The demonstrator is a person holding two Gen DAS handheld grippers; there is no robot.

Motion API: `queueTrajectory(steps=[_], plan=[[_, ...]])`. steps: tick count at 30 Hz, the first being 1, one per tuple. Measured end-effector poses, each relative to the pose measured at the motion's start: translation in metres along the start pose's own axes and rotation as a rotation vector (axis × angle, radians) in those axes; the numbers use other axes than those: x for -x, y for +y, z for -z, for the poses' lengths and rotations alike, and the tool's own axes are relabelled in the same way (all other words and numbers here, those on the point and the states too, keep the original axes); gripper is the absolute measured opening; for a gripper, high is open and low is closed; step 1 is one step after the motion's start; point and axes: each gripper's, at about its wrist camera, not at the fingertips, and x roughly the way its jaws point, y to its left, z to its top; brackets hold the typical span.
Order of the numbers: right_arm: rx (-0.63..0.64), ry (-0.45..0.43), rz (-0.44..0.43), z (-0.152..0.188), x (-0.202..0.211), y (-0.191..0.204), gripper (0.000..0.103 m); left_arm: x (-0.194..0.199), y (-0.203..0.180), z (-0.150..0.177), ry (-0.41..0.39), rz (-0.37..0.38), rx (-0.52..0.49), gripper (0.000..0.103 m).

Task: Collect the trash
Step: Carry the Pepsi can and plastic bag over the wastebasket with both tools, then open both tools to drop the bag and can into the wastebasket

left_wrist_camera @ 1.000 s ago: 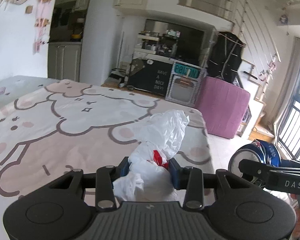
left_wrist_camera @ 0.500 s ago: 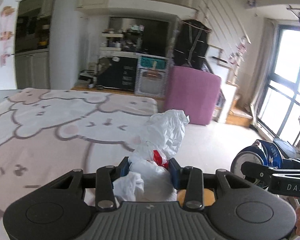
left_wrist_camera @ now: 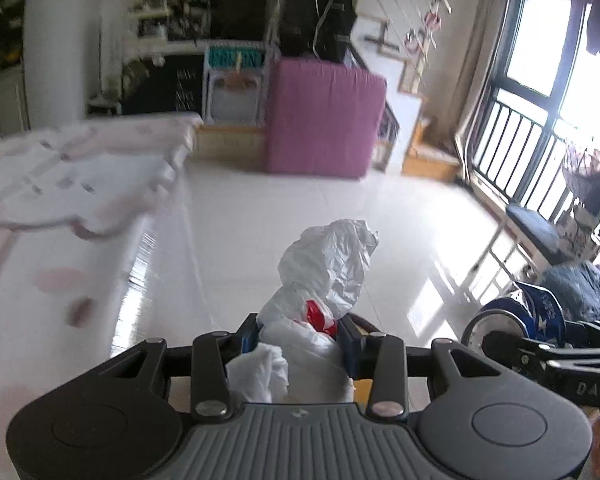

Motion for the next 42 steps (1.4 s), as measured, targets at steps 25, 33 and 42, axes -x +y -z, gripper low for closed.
queueTrajectory(steps=[25, 33, 42], plan=[[0.11, 0.306, -0.126, 0.057, -0.155, -0.044, 0.094, -0.263, 0.022, 0.053, 0.433, -0.174, 0.28, 0.045], [0.159, 0.365, -0.165, 0.067, -0.195, -0.035, 0.094, -0.269, 0.023, 0.054, 0.413, -0.162, 0.242, 0.076], [0.182, 0.368, -0.185, 0.078, -0.221, -0.027, 0.103, -0.261, 0.023, 0.056, 0.411, -0.153, 0.179, 0.076]])
